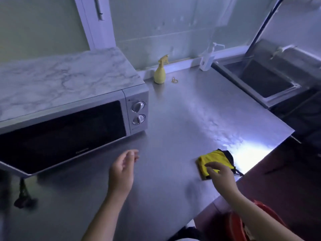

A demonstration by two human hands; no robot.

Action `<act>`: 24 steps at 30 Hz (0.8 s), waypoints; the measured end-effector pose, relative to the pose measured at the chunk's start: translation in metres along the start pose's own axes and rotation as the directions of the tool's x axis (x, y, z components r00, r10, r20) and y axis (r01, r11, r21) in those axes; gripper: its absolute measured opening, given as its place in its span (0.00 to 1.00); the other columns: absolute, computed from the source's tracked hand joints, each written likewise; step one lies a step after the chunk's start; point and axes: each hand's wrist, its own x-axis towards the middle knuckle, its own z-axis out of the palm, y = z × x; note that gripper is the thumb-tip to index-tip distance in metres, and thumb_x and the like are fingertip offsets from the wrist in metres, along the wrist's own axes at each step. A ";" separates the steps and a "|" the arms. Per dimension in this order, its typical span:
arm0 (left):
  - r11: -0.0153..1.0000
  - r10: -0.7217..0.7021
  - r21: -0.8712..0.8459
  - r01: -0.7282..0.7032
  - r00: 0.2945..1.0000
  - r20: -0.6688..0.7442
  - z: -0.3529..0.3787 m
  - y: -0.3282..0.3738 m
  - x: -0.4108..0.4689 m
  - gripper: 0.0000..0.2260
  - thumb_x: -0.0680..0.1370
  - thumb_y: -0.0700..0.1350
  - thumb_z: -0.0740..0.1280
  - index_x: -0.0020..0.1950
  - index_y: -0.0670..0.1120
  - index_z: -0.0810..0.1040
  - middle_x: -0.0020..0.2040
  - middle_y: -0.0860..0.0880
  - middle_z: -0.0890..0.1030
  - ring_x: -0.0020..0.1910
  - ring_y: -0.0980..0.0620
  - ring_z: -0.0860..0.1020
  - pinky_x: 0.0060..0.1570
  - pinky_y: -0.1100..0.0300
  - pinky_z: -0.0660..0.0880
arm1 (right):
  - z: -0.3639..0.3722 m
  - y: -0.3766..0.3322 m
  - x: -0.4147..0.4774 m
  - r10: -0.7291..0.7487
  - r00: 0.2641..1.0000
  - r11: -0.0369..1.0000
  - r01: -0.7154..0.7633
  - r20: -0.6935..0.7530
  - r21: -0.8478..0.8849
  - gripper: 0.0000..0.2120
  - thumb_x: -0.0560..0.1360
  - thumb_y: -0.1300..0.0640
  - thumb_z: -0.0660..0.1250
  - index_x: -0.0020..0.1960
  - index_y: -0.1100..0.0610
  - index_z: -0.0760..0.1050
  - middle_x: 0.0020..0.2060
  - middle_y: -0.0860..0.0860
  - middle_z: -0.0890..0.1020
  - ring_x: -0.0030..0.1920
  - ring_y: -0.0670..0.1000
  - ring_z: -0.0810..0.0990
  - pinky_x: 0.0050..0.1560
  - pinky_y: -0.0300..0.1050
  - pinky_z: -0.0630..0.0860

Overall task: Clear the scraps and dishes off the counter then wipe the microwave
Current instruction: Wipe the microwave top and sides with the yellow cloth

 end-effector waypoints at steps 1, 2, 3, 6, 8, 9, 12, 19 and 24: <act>0.997 -0.051 0.070 0.044 0.992 0.112 0.029 -0.007 -0.008 0.07 0.82 0.49 0.65 0.49 0.55 0.82 0.45 0.56 0.85 0.48 0.59 0.82 0.54 0.57 0.78 | -0.017 0.016 0.013 0.030 0.999 0.999 -0.030 -0.021 -0.013 0.09 0.77 0.61 0.67 0.51 0.50 0.83 0.49 0.47 0.84 0.51 0.50 0.80 0.47 0.44 0.70; 0.987 -0.106 0.144 0.077 0.973 0.205 0.058 -0.013 -0.016 0.07 0.81 0.46 0.67 0.48 0.57 0.82 0.46 0.57 0.85 0.47 0.62 0.82 0.55 0.58 0.78 | -0.033 0.031 0.027 0.055 0.998 0.998 -0.056 -0.026 -0.042 0.09 0.77 0.60 0.67 0.53 0.51 0.83 0.52 0.48 0.84 0.53 0.51 0.80 0.49 0.45 0.71; 0.972 -0.154 0.212 0.095 0.948 0.277 0.085 -0.018 -0.022 0.08 0.79 0.44 0.69 0.48 0.58 0.81 0.46 0.58 0.85 0.47 0.64 0.81 0.55 0.59 0.78 | -0.046 0.045 0.041 0.067 0.998 0.994 -0.069 -0.020 -0.083 0.10 0.77 0.60 0.68 0.55 0.52 0.82 0.55 0.49 0.83 0.54 0.51 0.79 0.50 0.46 0.71; 0.918 -0.261 0.388 0.083 0.862 0.434 0.159 -0.031 -0.036 0.09 0.77 0.45 0.71 0.52 0.59 0.80 0.51 0.57 0.84 0.48 0.65 0.80 0.57 0.63 0.76 | -0.067 0.079 0.072 -0.019 0.995 0.947 0.050 0.101 -0.317 0.16 0.75 0.58 0.70 0.62 0.52 0.80 0.62 0.51 0.80 0.60 0.54 0.76 0.59 0.51 0.72; 0.858 -0.289 0.514 -0.009 0.819 0.496 0.201 -0.040 -0.039 0.15 0.76 0.48 0.71 0.62 0.56 0.79 0.58 0.56 0.81 0.53 0.60 0.78 0.57 0.65 0.74 | -0.069 0.097 0.085 -0.108 0.950 0.827 0.249 0.292 -0.504 0.22 0.74 0.55 0.70 0.68 0.47 0.76 0.68 0.47 0.74 0.70 0.55 0.68 0.70 0.51 0.62; 0.805 -0.281 0.585 -0.100 0.804 0.524 0.219 -0.044 -0.040 0.19 0.76 0.49 0.70 0.67 0.55 0.76 0.61 0.56 0.78 0.56 0.58 0.77 0.57 0.64 0.73 | -0.070 0.105 0.090 -0.136 0.922 0.762 0.331 0.362 -0.556 0.25 0.73 0.54 0.69 0.69 0.45 0.74 0.70 0.46 0.71 0.73 0.55 0.64 0.72 0.51 0.57; 0.581 -0.244 0.709 -0.399 0.746 0.620 0.259 -0.050 -0.040 0.28 0.76 0.47 0.67 0.75 0.58 0.66 0.66 0.54 0.71 0.63 0.50 0.71 0.59 0.56 0.71 | -0.074 0.121 0.102 -0.218 0.869 0.678 0.463 0.445 -0.571 0.27 0.63 0.58 0.77 0.62 0.46 0.80 0.63 0.49 0.78 0.66 0.61 0.74 0.67 0.60 0.68; 0.621 -0.176 0.691 -0.370 0.793 0.583 0.278 -0.036 -0.030 0.17 0.75 0.47 0.69 0.64 0.52 0.79 0.57 0.52 0.72 0.61 0.50 0.70 0.61 0.61 0.67 | -0.086 0.116 0.145 -0.390 0.823 0.732 0.549 0.413 -0.403 0.07 0.72 0.57 0.74 0.50 0.52 0.84 0.45 0.49 0.83 0.49 0.56 0.78 0.55 0.49 0.63; 0.884 -0.260 0.467 0.014 0.845 0.467 0.267 0.020 0.000 0.09 0.72 0.39 0.76 0.49 0.49 0.81 0.58 0.49 0.75 0.62 0.53 0.73 0.61 0.76 0.60 | -0.120 0.074 0.164 -0.297 0.812 0.937 0.349 0.503 -0.009 0.05 0.79 0.57 0.68 0.48 0.55 0.83 0.41 0.46 0.83 0.44 0.46 0.78 0.48 0.41 0.72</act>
